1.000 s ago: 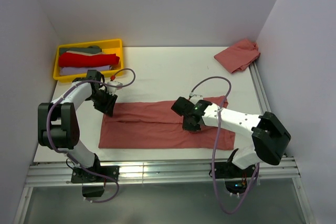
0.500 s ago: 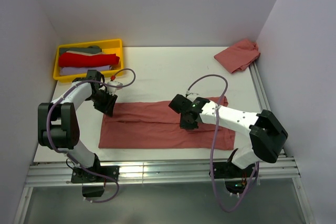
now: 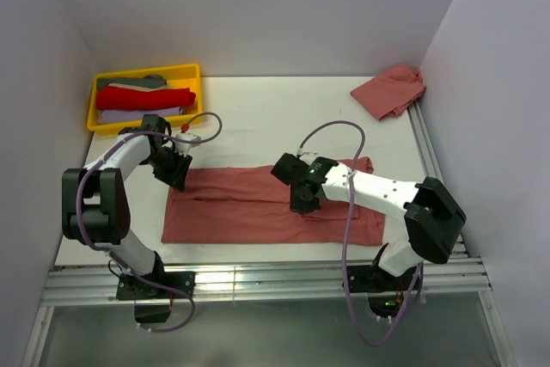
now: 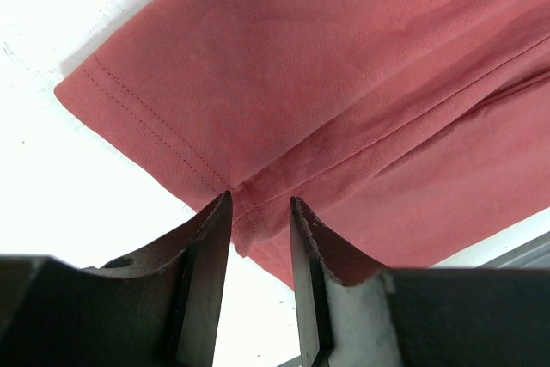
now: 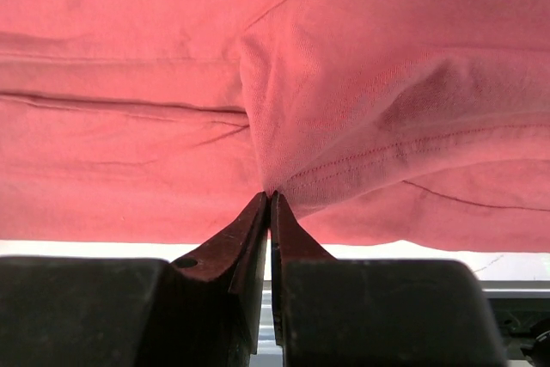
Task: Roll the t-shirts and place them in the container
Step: Fold the tshirt
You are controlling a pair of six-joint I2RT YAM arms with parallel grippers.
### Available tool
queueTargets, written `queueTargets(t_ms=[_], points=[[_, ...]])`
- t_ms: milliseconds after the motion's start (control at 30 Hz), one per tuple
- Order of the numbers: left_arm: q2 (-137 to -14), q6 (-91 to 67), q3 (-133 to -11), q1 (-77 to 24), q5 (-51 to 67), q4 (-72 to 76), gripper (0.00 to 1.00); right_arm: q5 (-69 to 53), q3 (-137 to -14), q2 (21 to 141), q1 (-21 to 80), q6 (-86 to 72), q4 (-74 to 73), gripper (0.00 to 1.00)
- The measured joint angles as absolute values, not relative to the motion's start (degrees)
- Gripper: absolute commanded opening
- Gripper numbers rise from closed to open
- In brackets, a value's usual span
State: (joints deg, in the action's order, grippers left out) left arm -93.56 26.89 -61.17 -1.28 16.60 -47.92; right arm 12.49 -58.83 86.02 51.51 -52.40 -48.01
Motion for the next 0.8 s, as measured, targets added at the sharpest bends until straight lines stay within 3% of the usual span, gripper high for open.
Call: queueTargets(t_ms=[167, 333, 400, 533, 633, 800], points=[[-93.6, 26.9, -61.2, -1.3, 16.6, -47.9, 0.38, 12.3, -58.8, 86.5, 52.0, -52.2, -48.5, 0.19], [-93.6, 26.9, -61.1, -1.3, 16.6, -47.9, 0.38, 13.4, -58.0, 85.7, 52.1, -53.8, -49.8, 0.46], [-93.6, 26.9, -61.2, -1.3, 16.6, -47.9, 0.38, 14.9, -57.3, 84.0, 52.2, -55.4, -51.2, 0.50], [-93.6, 26.9, -61.1, -1.3, 16.6, -47.9, 0.38, 17.8, -54.7, 76.6, 51.6, -59.1, -53.2, 0.50], [-93.6, 26.9, -61.1, -1.3, 16.6, -48.1, 0.39, 19.2, -51.3, 70.3, 49.4, -60.9, -53.6, 0.37], [-93.6, 27.0, -61.1, -1.3, 16.7, -48.3, 0.39, 19.7, -40.2, 62.3, 38.6, -61.9, -51.9, 0.38]])
